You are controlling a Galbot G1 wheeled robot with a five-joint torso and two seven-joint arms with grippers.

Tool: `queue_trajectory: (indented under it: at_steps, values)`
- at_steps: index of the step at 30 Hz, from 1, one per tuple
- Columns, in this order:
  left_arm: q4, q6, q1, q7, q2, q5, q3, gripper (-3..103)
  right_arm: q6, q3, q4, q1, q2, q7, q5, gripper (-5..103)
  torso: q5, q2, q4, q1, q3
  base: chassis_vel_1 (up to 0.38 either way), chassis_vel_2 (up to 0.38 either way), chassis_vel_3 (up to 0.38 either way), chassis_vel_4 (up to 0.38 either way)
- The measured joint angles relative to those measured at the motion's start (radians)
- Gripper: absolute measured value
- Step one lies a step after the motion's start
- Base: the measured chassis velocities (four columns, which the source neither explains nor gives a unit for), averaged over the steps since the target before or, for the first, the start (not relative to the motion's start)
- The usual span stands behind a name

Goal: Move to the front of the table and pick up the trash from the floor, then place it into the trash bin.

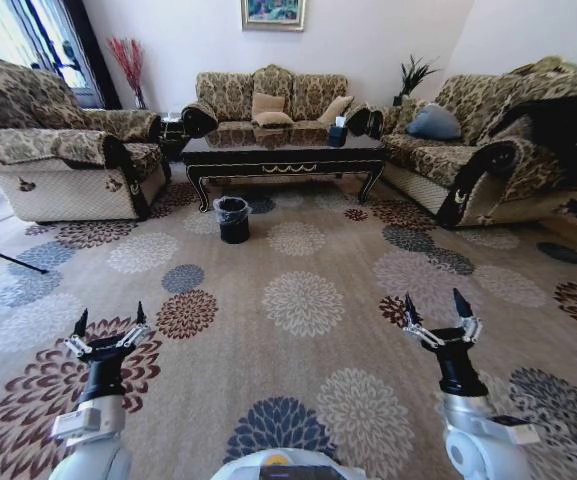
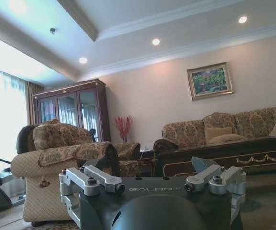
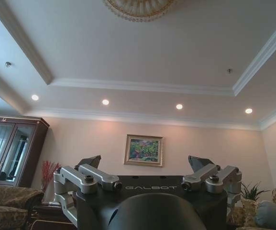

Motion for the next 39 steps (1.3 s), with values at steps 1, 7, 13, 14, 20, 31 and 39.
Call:
queue_trajectory:
  at_steps: [1,7,13,14,20,31,39]
  values:
    - [0.0,0.0,0.0,0.0,0.0,0.0,0.0,100,0.0,0.0,0.0,0.0,0.0,0.0,0.0,100,0.0,0.0,0.0,0.0,0.0,0.0,0.0,0.0,0.0]
    - [0.003,0.016,-0.004,0.02,0.009,0.002,0.0,100,-0.028,-0.001,0.02,-0.001,-0.018,0.076,-0.032,100,0.0,0.0,0.0002,0.0,0.0,0.0,0.0,0.0,0.0]
    - [0.003,0.019,-0.004,0.022,0.01,0.003,0.0,100,-0.034,-0.002,0.023,-0.001,-0.02,0.088,-0.035,100,0.0,0.0,0.0002,0.0,0.0,0.0,0.0,0.0,0.0]
    - [0.003,0.019,-0.004,0.022,0.01,0.003,0.0,100,-0.034,-0.002,0.023,-0.001,-0.02,0.088,-0.035,100,0.0,0.0,0.0001,0.0,0.0,0.0,0.0,0.0,0.0]
    - [0.003,0.019,-0.004,0.023,0.01,0.003,0.0,100,-0.034,-0.002,0.023,-0.001,-0.02,0.088,-0.035,100,0.0,0.0,0.0002,0.0,0.0,0.0,0.0,0.0,0.0]
    - [0.002,0.02,-0.003,0.023,0.01,0.003,0.0,100,-0.034,-0.002,0.023,-0.001,-0.019,0.087,-0.035,100,0.0,0.041,0.0001,0.006,0.035,0.0,0.0,0.0,0.0]
    - [0.002,0.02,-0.003,0.024,0.01,0.003,0.0,100,-0.034,-0.002,0.023,-0.001,-0.019,0.086,-0.035,100,0.0,0.078,0.0001,0.012,0.066,0.0,0.0,0.0,0.0]
